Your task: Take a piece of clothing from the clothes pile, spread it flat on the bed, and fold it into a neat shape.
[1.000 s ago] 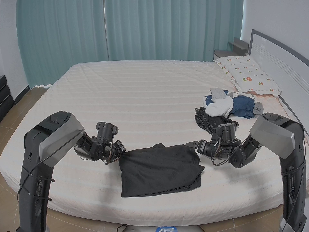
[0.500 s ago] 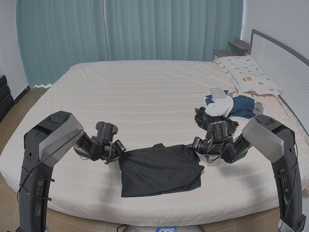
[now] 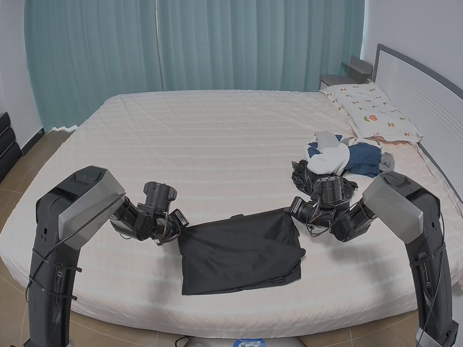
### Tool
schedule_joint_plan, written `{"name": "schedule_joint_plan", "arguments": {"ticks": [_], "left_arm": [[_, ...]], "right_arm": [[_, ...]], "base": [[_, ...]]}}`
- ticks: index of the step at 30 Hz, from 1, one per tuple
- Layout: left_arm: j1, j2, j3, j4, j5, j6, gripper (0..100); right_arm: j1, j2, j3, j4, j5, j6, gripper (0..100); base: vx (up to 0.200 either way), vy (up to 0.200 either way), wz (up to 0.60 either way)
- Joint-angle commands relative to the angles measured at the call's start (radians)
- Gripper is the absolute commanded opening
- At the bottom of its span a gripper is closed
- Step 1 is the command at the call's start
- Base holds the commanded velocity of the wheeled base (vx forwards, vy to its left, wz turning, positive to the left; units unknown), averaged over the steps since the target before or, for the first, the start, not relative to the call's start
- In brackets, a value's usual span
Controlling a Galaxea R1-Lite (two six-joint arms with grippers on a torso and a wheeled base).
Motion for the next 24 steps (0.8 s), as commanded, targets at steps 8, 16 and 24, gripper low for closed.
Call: {"name": "schedule_joint_plan", "arguments": {"ticks": [8, 16, 24], "left_arm": [[0.000, 0.004, 0.000, -0.002, 0.002, 0.000, 0], [0.000, 0.004, 0.000, -0.002, 0.002, 0.000, 0], [-0.002, 0.004, 0.000, -0.002, 0.002, 0.000, 0]], "right_arm": [[0.001, 0.061, -0.081, -0.008, -0.050, 0.000, 0], [0.004, 0.066, -0.085, -0.027, -0.051, -0.005, 0], [-0.023, -0.011, 0.010, -0.024, -0.050, -0.034, 100]], "base": [[0.000, 0.000, 0.00], [0.000, 0.000, 0.00], [0.000, 0.000, 0.00]]}}
